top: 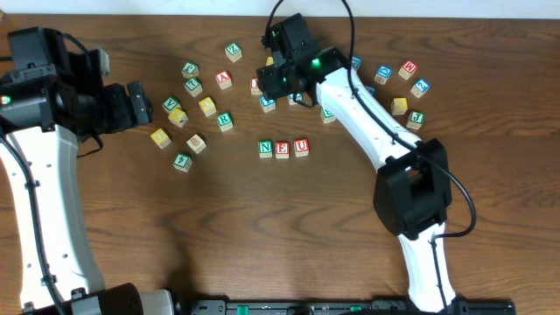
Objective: Spell out NEURIPS
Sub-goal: 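Move the right gripper over the green R block, then lower the right gripper and grasp the green R block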
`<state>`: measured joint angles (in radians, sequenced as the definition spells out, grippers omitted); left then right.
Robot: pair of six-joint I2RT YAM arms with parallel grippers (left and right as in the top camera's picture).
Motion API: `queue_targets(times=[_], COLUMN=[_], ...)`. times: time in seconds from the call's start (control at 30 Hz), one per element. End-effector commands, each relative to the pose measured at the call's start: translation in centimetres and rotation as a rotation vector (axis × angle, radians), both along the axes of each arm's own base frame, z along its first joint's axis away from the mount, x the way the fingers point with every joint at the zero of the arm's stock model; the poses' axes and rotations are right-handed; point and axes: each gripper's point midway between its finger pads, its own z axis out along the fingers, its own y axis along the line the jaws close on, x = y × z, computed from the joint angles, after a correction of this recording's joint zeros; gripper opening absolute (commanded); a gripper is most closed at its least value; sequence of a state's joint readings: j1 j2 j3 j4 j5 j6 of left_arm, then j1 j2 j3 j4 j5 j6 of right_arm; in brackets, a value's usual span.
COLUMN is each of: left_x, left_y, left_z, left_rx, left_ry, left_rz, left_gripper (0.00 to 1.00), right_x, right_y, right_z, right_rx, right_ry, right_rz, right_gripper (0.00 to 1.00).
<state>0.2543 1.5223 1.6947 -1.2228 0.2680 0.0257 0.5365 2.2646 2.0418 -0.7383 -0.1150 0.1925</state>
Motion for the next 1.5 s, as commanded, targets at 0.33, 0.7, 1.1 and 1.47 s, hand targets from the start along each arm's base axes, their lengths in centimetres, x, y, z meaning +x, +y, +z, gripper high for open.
queue_targets(times=[0.33,0.7,1.1,1.47], left_x=[0.2,0.2,0.2,0.2], left_y=[-0.1,-0.1,-0.1,-0.1], left_z=[1.0,1.0,1.0,1.0], left_rx=[-0.003,-0.003,-0.003,-0.003], left_ry=[-0.032,-0.032,-0.032,-0.032], left_rz=[-0.002,-0.002,-0.001,-0.001], left_gripper=[0.98,0.98,0.97,0.98], right_x=[-0.8,-2.9,-4.1,-4.6], right_y=[-0.8,5.2,9.7,11.2], right_z=[-0.9,-0.3,-5.7,-8.3], right_rx=[-0.049,0.002,-0.051,-0.029], right_ry=[0.043,-0.011,-0.045,-0.022], right_rz=[0.011,0.092,0.140,0.199], right_gripper=[0.61,0.61,0.61,0.61])
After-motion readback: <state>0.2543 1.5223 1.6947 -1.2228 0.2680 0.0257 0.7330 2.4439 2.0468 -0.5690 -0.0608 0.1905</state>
